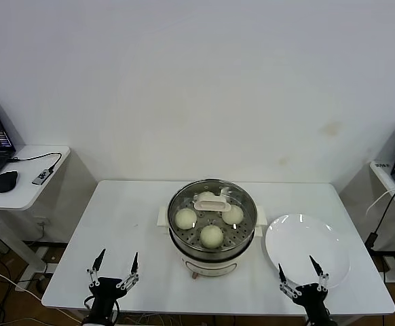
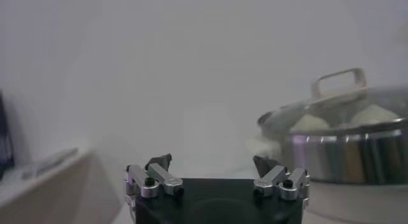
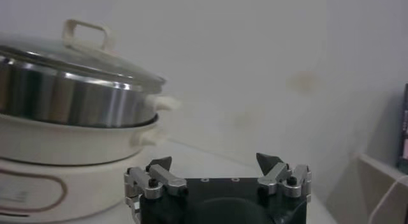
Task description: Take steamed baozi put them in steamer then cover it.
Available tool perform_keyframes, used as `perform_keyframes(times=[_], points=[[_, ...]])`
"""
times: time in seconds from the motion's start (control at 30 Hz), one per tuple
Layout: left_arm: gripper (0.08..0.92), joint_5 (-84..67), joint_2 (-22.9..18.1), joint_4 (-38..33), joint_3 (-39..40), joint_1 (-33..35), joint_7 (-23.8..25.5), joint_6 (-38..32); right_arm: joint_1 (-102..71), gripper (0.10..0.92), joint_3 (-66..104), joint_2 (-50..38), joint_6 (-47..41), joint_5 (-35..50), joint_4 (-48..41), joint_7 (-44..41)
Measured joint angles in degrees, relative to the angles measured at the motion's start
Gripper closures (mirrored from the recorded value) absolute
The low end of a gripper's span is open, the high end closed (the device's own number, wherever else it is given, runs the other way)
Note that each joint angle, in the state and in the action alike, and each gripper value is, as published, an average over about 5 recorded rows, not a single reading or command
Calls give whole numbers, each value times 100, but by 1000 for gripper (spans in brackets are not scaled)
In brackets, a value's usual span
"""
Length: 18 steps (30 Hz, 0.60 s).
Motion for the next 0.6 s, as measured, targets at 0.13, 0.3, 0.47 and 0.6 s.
perform_keyframes(times=[0.13,0.3,0.47,0.6], points=[[177,-292,-36,89,-90,92,108,-82,-70,203,-60,-30,26,-7,28,-28],[177,-524,-67,120,-157,223,213,-150,-160,203,-110,-89,5,24,104,-71],[177,-699,-75,181,-228,324,317,-218,-258,203,-162,-117,-69,99,193,-130],[177,-772,-104,235,-255,360,377,-261,-295,203,-169,-134,-86,139,213,-151]])
